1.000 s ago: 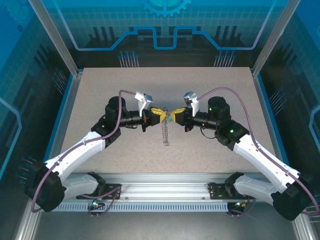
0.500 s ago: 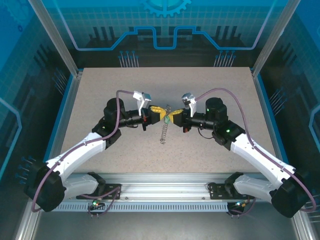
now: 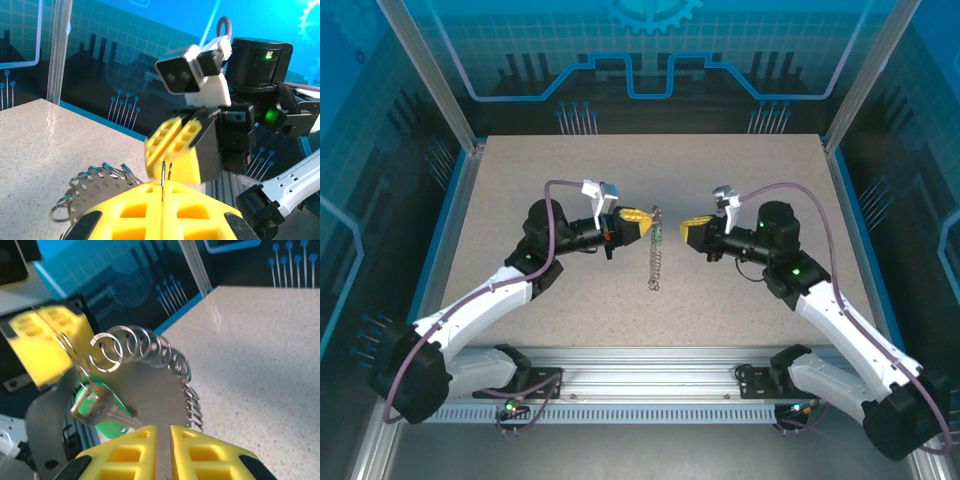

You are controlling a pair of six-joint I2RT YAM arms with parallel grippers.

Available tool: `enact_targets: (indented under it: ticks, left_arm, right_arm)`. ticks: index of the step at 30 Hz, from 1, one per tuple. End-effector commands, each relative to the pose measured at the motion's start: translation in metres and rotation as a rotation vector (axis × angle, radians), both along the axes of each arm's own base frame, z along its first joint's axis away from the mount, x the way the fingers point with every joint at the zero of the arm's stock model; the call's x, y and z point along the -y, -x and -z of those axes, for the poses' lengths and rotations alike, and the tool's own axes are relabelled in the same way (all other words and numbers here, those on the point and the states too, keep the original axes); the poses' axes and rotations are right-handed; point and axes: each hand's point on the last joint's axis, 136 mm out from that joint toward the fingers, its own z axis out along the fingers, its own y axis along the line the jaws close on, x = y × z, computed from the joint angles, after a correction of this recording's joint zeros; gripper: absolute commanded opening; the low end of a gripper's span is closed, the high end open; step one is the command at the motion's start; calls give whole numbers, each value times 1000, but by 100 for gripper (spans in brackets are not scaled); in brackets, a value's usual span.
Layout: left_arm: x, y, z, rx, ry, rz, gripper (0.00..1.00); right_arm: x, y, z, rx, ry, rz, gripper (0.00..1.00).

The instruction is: Put the keys on the keyring

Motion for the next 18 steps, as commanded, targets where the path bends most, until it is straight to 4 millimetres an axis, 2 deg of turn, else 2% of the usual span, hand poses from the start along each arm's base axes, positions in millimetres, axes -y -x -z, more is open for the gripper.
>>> enact_targets:
  ticks: [1,5,13,18]
  left_arm:
    - [2,5,-14,36,56,26,0]
    - [5,4,-12,18,75,45,0]
    - [9,0,-13,-13,117,70,0]
    - [11,-2,-13,-26,133,74,0]
  right_arm:
    - [5,5,-25,40,-51,3,26]
    - [-2,3,-45,64,-102,-32,40]
    - [-16,-2,-67,116,-185,-100,42]
    - [-24,2,-71,129,-208,-149,43]
